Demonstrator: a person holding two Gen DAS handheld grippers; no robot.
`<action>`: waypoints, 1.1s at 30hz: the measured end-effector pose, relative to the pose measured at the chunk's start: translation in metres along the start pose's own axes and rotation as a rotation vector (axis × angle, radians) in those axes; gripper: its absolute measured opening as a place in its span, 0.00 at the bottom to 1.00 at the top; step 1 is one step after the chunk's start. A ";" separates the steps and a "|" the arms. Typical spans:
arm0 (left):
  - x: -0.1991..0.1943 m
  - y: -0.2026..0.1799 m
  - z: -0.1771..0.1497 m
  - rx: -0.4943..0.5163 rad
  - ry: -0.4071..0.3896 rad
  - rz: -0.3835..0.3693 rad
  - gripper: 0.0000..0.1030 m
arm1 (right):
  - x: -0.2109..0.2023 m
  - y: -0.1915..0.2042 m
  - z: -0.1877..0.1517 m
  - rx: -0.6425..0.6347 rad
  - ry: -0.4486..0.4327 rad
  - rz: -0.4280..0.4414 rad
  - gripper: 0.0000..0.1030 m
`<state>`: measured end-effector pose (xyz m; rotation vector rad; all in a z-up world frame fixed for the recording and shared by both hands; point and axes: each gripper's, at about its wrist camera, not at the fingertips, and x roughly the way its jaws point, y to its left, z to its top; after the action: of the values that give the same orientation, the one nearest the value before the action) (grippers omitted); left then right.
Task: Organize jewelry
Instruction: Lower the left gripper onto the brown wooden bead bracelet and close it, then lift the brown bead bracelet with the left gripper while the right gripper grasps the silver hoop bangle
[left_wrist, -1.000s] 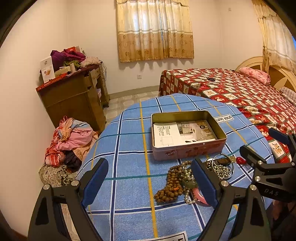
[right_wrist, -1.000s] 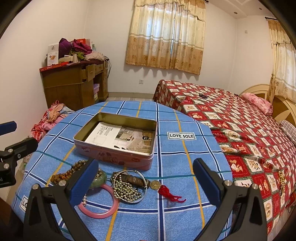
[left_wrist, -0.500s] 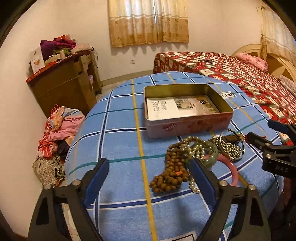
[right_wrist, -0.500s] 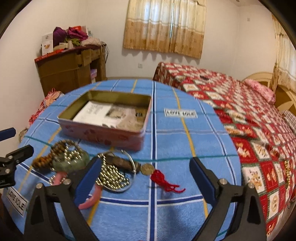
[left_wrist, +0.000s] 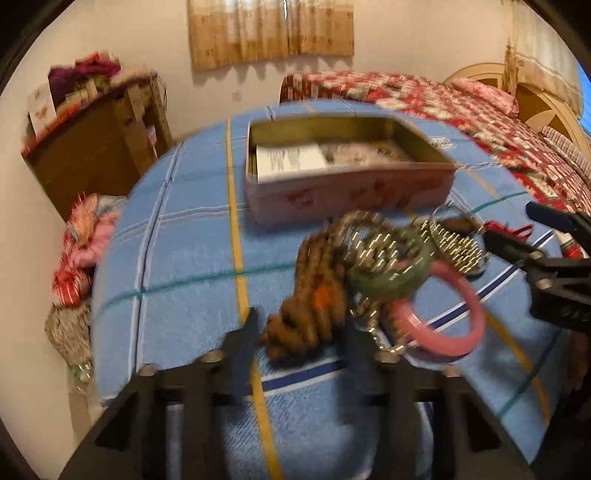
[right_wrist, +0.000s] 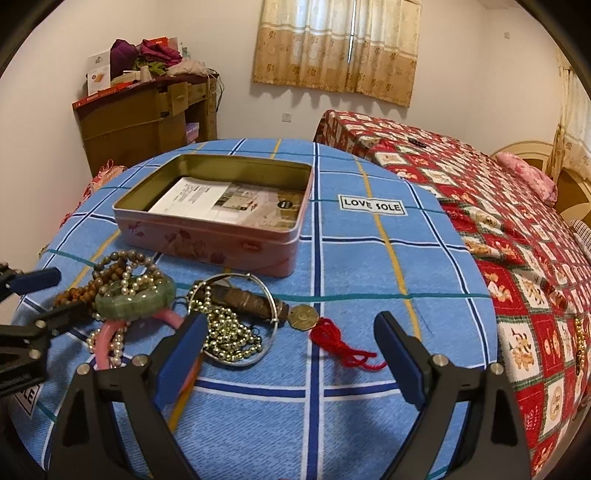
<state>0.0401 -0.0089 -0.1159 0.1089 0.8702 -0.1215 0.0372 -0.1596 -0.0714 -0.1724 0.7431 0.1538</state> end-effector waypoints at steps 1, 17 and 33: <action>0.000 0.002 0.001 -0.006 0.004 -0.007 0.28 | 0.002 -0.001 0.000 -0.001 0.002 0.000 0.90; -0.024 0.014 0.016 -0.035 -0.080 -0.051 0.13 | 0.005 -0.004 -0.001 -0.001 0.004 -0.001 0.90; -0.047 0.018 0.023 -0.030 -0.153 -0.047 0.13 | 0.016 -0.025 -0.002 0.054 0.041 0.039 0.83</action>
<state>0.0299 0.0087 -0.0643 0.0505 0.7215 -0.1582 0.0520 -0.1829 -0.0814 -0.1104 0.7908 0.1674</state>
